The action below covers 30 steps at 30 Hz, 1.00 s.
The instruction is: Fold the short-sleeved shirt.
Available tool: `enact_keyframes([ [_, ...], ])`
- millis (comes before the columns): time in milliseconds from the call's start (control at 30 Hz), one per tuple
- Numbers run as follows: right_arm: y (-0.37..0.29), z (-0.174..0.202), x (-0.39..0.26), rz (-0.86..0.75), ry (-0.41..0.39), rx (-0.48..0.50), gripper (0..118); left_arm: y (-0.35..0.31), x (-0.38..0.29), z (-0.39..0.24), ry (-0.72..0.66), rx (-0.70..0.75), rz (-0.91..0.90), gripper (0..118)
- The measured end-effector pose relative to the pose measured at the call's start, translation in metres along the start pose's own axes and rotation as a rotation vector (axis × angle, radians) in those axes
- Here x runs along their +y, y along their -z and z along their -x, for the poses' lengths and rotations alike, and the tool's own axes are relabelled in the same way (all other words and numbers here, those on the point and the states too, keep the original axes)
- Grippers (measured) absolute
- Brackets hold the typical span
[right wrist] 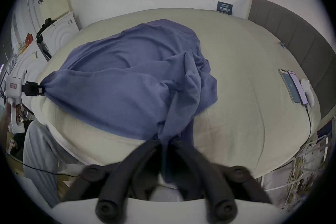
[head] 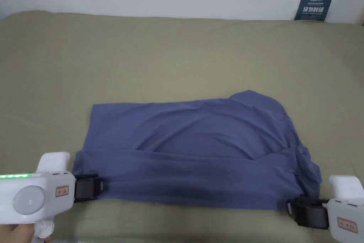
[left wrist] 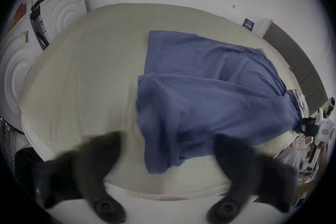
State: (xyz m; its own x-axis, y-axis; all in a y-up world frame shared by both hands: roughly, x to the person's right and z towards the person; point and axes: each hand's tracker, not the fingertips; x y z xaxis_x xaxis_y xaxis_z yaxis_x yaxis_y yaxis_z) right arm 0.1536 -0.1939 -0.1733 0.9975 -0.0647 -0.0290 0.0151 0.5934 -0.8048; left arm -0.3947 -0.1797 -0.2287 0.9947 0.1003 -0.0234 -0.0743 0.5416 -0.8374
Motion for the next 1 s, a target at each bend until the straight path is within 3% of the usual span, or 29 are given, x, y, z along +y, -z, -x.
enact_keyframes([
  [33,-0.006,0.001,0.001,-0.040,0.031,0.044,109,-0.002,0.000,0.000,0.000,0.013,-0.017,118],
  [100,-0.012,0.006,0.011,-0.065,0.027,-0.011,99,-0.011,0.004,-0.004,0.020,0.027,-0.044,107],
  [133,-0.016,0.010,0.016,-0.074,0.021,-0.012,88,-0.014,0.008,-0.006,0.029,0.032,-0.045,83],
  [167,-0.016,0.011,0.020,-0.084,0.016,-0.018,68,-0.016,0.010,-0.008,0.040,0.045,-0.061,51],
  [200,-0.017,0.013,0.025,-0.103,0.013,-0.023,35,-0.018,0.014,-0.010,0.057,0.062,-0.071,8],
  [233,-0.017,0.013,0.029,-0.114,0.010,-0.020,0,-0.020,0.018,-0.014,0.069,0.084,-0.083,0],
  [300,-0.018,0.017,0.041,-0.206,0.038,-0.083,0,-0.020,0.026,-0.009,0.058,0.051,-0.108,0],
  [367,-0.013,0.015,0.054,-0.152,0.021,-0.029,0,-0.015,0.038,-0.007,0.027,0.026,-0.100,0],
  [800,0.073,0.006,0.184,-0.136,-0.007,-0.071,0,0.093,0.184,-0.003,0.027,0.054,-0.036,0],
  [867,0.088,0.001,0.192,-0.110,-0.013,-0.080,0,0.113,0.199,0.003,0.015,0.084,-0.016,7],
  [900,0.095,-0.002,0.196,-0.104,-0.010,-0.080,0,0.124,0.206,0.001,0.005,0.080,-0.015,22],
  [933,0.101,-0.004,0.200,-0.094,-0.010,-0.080,0,0.131,0.210,0.003,0.005,0.079,-0.005,70],
  [967,0.105,-0.005,0.201,-0.087,-0.011,-0.086,0,0.139,0.214,0.004,0.002,0.086,0.023,107],
  [1000,0.109,-0.007,0.202,-0.084,-0.014,-0.092,0,0.149,0.215,0.002,0.010,0.096,0.054,118],
])
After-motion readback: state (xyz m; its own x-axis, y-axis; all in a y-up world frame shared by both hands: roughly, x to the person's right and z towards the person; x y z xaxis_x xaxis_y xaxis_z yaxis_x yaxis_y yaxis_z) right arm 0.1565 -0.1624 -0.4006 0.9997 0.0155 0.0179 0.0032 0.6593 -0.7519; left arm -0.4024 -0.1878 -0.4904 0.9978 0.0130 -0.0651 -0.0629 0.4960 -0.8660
